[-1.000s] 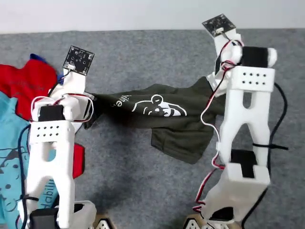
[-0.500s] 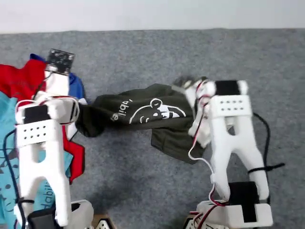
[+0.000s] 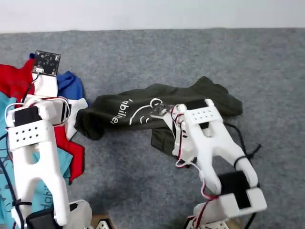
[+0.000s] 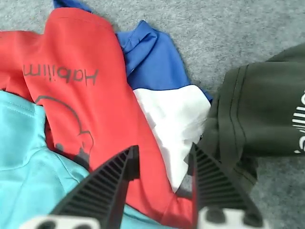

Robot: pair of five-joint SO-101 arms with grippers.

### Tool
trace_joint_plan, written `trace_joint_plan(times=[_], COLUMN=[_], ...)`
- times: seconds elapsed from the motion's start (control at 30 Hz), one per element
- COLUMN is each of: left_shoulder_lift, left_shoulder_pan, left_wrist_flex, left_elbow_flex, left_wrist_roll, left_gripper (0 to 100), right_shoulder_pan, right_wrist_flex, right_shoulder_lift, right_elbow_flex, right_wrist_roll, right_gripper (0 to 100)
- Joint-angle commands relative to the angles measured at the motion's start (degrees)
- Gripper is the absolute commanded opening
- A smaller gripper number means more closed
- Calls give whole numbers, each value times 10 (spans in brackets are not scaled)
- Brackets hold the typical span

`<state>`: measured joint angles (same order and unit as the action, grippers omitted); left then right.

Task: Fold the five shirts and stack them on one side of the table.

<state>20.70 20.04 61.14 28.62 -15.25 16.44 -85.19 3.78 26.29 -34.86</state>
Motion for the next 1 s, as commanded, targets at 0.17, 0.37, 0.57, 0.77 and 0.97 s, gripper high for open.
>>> trace_joint_plan(times=[0.17,0.37,0.57,0.77,0.97], left_shoulder_lift=[2,3,3,3,3], left_shoulder_pan=[4,4,4,3,4], left_wrist_flex=[42,52,52,73,92], left_elbow_flex=[-15,-15,-15,-15,-15], left_wrist_roll=[5,5,6,13,20], left_gripper=[177,177,177,177,177], right_shoulder_pan=[0,-26,-19,7,8], right_wrist_flex=[9,-31,-29,-48,-131], right_shoulder_lift=[120,127,135,210,225], right_elbow_flex=[-158,-325,-428,-433,-460], right_wrist_roll=[8,4,3,6,47], right_gripper=[123,29,28,70,187])
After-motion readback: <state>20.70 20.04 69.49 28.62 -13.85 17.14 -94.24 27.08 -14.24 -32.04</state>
